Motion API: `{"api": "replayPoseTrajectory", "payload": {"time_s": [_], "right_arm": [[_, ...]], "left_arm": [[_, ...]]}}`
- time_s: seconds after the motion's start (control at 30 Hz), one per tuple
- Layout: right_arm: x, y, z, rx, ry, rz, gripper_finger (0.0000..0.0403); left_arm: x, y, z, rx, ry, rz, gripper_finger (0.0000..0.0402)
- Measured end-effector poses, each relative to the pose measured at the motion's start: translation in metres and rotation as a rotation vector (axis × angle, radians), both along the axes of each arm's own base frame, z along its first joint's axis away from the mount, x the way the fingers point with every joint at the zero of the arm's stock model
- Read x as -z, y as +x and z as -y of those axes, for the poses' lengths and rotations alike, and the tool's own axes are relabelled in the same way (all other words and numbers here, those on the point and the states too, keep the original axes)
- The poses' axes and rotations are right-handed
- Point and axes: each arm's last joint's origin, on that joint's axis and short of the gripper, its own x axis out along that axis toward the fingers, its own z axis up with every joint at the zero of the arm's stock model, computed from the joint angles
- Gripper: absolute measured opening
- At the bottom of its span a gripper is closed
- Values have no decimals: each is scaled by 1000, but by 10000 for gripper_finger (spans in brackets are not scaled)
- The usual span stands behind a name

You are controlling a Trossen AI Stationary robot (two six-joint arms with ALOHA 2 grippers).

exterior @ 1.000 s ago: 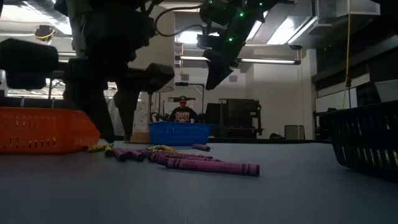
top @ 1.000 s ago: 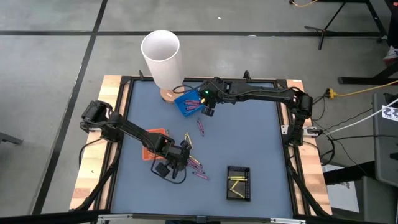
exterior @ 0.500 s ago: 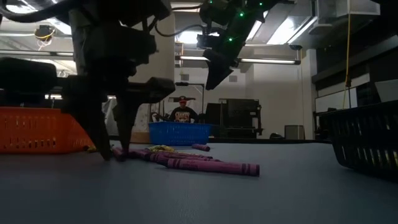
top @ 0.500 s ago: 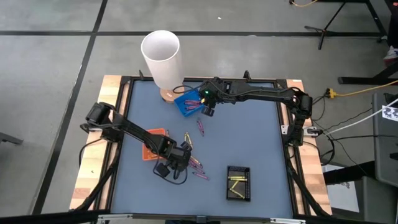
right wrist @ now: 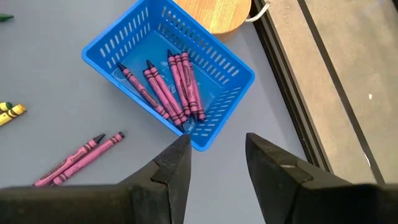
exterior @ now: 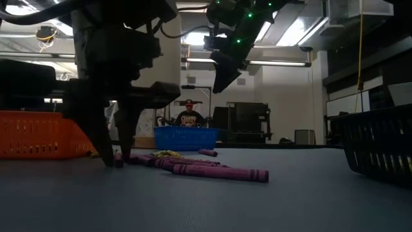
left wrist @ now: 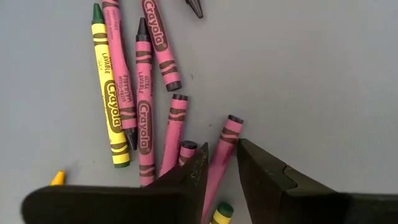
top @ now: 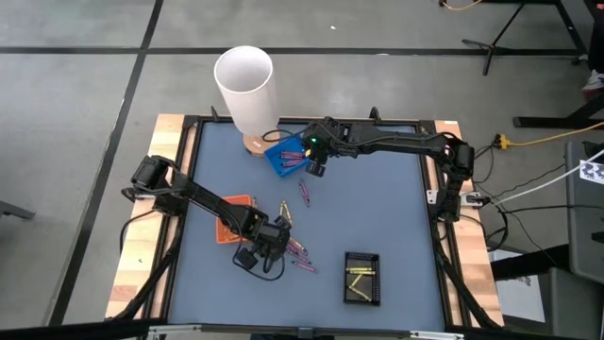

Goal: Sort crayons
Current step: Put the violet crayon into the blue bin

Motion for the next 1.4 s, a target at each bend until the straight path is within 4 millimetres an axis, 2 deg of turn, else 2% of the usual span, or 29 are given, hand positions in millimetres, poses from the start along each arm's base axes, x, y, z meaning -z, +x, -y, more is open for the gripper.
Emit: {"api": "replayPoseTrajectory", "payload": {"time_s": [0.37,0.8,0.93,1.17,1.4], "right_arm": [[0,0,0,0,0,0,152],[-1,-1,0,0,2,-7,152],[-8,-8,-2,2,0,-16,152],[-33,-27,-6,6,-7,-5,152],[-55,-52,-13,14,2,-27,152]], "left_arm": [[0,0,0,1,-2,4,19],[-4,1,0,12,5,32,12],[-17,2,-1,1,-1,74,12],[-42,7,-6,-32,45,172,12],[-63,22,-26,-134,115,259,12]]}}
